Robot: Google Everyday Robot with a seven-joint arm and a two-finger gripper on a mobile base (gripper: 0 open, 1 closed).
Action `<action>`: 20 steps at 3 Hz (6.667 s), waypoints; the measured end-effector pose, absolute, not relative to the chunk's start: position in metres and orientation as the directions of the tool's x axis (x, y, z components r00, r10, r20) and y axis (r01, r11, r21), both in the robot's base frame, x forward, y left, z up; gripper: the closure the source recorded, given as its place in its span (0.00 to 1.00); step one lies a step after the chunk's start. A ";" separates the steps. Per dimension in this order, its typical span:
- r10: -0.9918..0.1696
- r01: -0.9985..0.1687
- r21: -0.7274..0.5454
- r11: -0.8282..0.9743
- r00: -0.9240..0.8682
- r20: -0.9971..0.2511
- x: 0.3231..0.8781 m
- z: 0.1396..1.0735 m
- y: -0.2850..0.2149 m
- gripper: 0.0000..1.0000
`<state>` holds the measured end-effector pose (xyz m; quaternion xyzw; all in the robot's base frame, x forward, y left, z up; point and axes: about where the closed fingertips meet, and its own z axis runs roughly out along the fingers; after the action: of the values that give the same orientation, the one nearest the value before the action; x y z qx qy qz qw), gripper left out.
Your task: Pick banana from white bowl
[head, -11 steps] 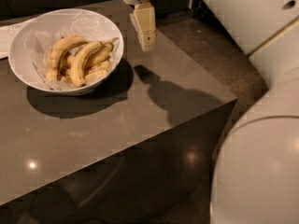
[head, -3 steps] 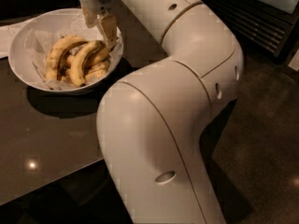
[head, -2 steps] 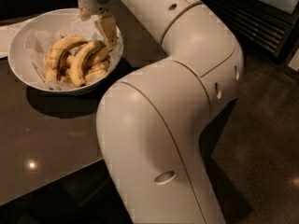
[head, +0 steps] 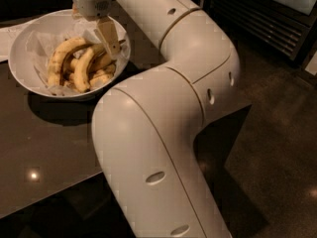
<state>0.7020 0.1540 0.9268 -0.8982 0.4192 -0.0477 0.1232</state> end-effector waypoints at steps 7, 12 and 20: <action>-0.770 -0.786 -0.227 -0.575 0.614 -0.173 0.690 0.909 0.167 1.00; -0.806 -0.829 -0.342 -0.443 0.535 -0.253 0.679 0.945 0.125 1.00; -0.817 -0.834 -0.488 -0.256 0.457 -0.352 0.637 1.030 0.094 1.00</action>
Offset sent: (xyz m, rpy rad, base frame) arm -0.0258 0.0042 -0.0081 -0.0236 0.1893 0.0247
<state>0.6365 0.0935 1.0304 -0.7923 0.5211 0.0136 0.3170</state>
